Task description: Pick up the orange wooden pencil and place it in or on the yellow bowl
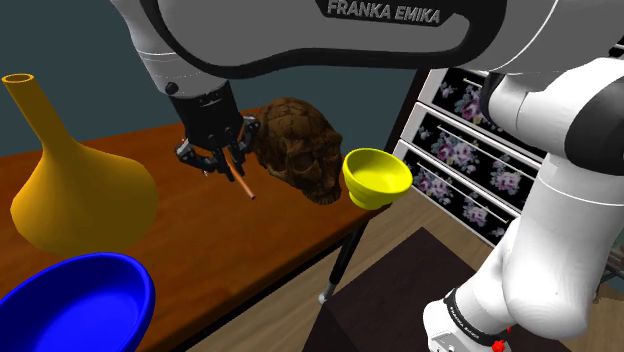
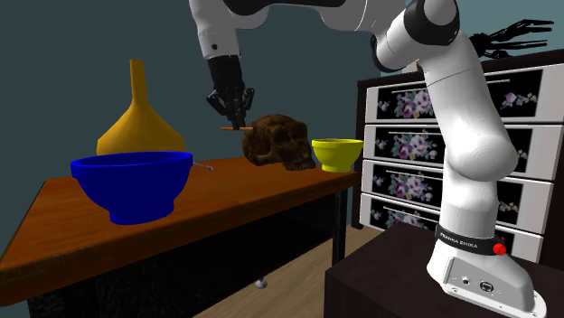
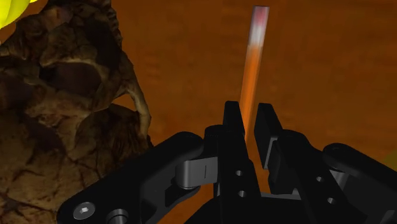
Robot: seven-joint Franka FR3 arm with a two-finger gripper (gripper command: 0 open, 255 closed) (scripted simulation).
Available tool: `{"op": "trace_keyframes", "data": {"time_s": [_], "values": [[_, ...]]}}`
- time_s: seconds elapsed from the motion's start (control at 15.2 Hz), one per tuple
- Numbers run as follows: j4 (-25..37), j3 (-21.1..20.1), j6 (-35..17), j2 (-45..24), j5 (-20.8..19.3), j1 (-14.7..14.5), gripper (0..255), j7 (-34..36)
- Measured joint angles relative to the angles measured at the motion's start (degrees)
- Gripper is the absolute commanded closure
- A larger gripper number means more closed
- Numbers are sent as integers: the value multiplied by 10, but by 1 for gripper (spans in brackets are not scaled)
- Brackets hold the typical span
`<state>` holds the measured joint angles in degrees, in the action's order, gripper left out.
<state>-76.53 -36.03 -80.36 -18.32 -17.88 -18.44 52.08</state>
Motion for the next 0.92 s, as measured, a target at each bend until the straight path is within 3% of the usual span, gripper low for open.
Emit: {"op": "trace_keyframes", "data": {"time_s": [0.4,0.59,0.73,0.92], "values": [[64,-1,51,-14,-9,-15,255,-3],[2,0,32,40,18,20,255,-25],[-71,6,7,104,50,57,255,-56],[-151,21,-16,183,87,88,255,-98]]}}
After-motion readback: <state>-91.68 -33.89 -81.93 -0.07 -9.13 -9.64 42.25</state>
